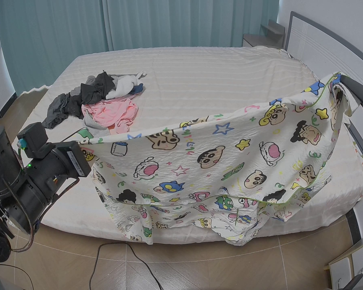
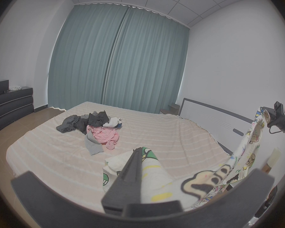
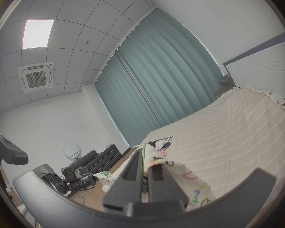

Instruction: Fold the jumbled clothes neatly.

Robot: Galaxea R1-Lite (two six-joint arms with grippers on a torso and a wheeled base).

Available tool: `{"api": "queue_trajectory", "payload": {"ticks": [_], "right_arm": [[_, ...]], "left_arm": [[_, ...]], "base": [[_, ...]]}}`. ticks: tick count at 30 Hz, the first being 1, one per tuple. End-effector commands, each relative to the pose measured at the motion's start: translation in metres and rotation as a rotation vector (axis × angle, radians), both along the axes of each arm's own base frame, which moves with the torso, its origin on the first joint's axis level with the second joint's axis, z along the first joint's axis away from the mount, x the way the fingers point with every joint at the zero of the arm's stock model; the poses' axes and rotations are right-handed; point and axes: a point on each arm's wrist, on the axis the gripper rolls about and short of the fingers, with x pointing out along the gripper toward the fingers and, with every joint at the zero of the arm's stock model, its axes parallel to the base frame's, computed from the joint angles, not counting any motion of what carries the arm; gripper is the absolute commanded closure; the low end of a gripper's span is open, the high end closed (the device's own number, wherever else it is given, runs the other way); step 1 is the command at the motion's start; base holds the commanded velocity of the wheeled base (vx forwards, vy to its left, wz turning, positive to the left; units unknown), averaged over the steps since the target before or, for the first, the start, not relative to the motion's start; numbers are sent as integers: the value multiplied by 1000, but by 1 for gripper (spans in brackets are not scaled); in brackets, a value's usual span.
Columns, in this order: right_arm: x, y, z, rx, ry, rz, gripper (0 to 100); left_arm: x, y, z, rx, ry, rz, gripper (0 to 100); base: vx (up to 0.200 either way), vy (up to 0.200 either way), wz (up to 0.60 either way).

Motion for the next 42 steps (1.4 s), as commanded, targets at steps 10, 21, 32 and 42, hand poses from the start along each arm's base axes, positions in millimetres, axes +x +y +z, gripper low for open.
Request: {"api": "queue_trajectory", "payload": {"ticks": [10, 21, 32, 42], "right_arm": [[37, -5, -4, -20, 21, -21, 100], [70, -3, -5, -29, 55, -28, 100], [130, -5, -39, -54, 155, -70, 100], [179, -2, -82, -77, 216, -87, 100]], "left_arm": [[47, -18, -3, 16, 26, 35, 100], [78, -25, -10, 26, 48, 42, 100], [141, -46, -59, 83, 153, 67, 100], [189, -56, -99, 91, 195, 101, 100]], "base": [[200, 0, 0], [200, 0, 0], [127, 0, 0], [0, 0, 0]]}}
